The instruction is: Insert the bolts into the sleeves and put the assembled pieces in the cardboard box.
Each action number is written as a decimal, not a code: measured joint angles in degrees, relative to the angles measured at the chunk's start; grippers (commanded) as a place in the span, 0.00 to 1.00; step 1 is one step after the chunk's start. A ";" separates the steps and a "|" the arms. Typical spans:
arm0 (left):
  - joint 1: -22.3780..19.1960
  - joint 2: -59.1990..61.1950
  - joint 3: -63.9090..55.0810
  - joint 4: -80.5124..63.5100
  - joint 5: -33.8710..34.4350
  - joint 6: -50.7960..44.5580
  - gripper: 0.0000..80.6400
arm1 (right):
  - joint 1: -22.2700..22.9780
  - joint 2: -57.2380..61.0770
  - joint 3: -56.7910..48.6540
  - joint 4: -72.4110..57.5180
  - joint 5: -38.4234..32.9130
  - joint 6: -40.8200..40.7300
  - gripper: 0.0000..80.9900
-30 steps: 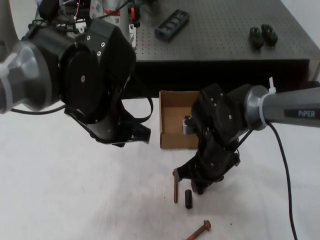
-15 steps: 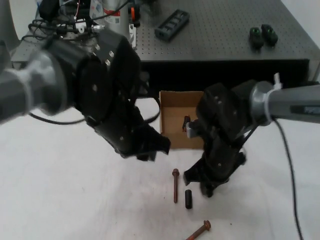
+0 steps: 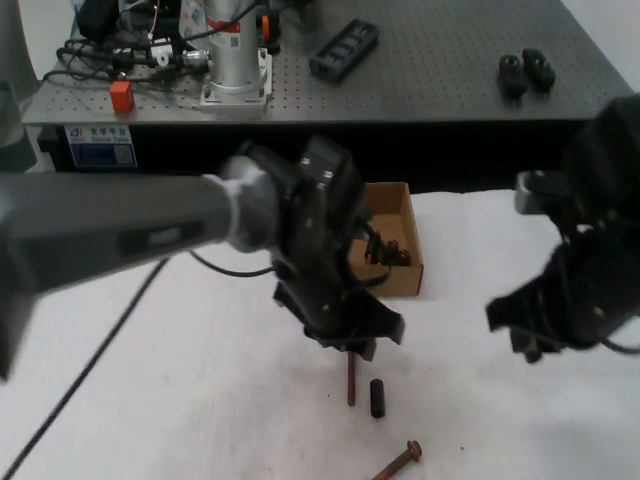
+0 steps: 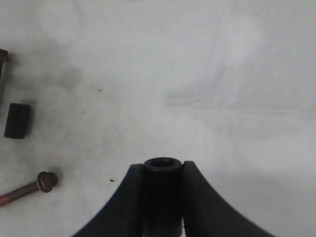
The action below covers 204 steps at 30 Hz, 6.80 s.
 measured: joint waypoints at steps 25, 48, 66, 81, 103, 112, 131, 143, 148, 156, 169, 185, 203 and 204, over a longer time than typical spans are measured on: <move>-0.43 8.96 -10.14 10.49 -2.57 0.39 0.01 | -0.84 -1.92 1.57 -1.18 -6.21 0.00 0.00; 6.41 -24.88 21.28 -44.06 30.87 -21.64 0.01 | 17.25 -5.82 15.40 -54.37 -29.57 17.45 0.00; 6.41 -24.91 21.28 -44.48 31.93 -21.64 0.01 | 16.97 -3.16 15.40 -58.50 -23.51 20.55 0.00; 6.26 -25.06 21.28 -46.22 29.65 -21.64 0.01 | 15.41 -4.56 15.48 -57.15 -22.40 20.53 0.00; 6.55 -25.04 21.28 -45.85 28.30 -21.64 0.01 | 15.27 -5.64 15.48 -55.91 -23.11 16.21 0.00; 6.55 -24.83 21.28 -45.82 30.03 -21.64 0.01 | 15.13 -5.64 15.48 -57.37 -20.94 14.30 0.00; 6.69 -24.83 21.28 -45.82 35.55 -21.29 0.18 | 15.13 -5.64 15.48 -62.33 -20.51 13.25 0.00; 6.57 -24.83 21.28 -45.47 33.96 -19.91 0.60 | 12.89 -5.64 15.48 -64.96 -17.63 11.09 0.00; 6.57 -24.90 21.28 -40.55 30.01 -16.02 0.60 | 8.05 -4.26 13.83 -66.54 -10.98 6.63 0.00; 6.57 -24.90 21.28 -22.84 14.07 -7.44 0.60 | 5.85 21.68 -10.30 -54.19 -6.26 1.57 0.00; 6.57 -24.90 21.28 -16.38 10.93 -5.20 0.60 | 7.78 55.10 -43.33 -26.24 -1.75 1.00 0.33; 6.57 -24.90 21.28 -8.45 -0.25 -1.91 0.60 | 9.22 35.13 -34.94 -16.65 -5.73 1.87 0.42; 6.57 -24.90 21.28 3.67 -15.95 -0.47 0.60 | 20.57 36.98 -19.19 -6.20 -3.59 7.07 0.42; 6.57 -24.90 21.28 3.67 -15.95 -0.47 0.60 | 20.60 37.05 -19.19 -6.20 -3.59 7.08 0.42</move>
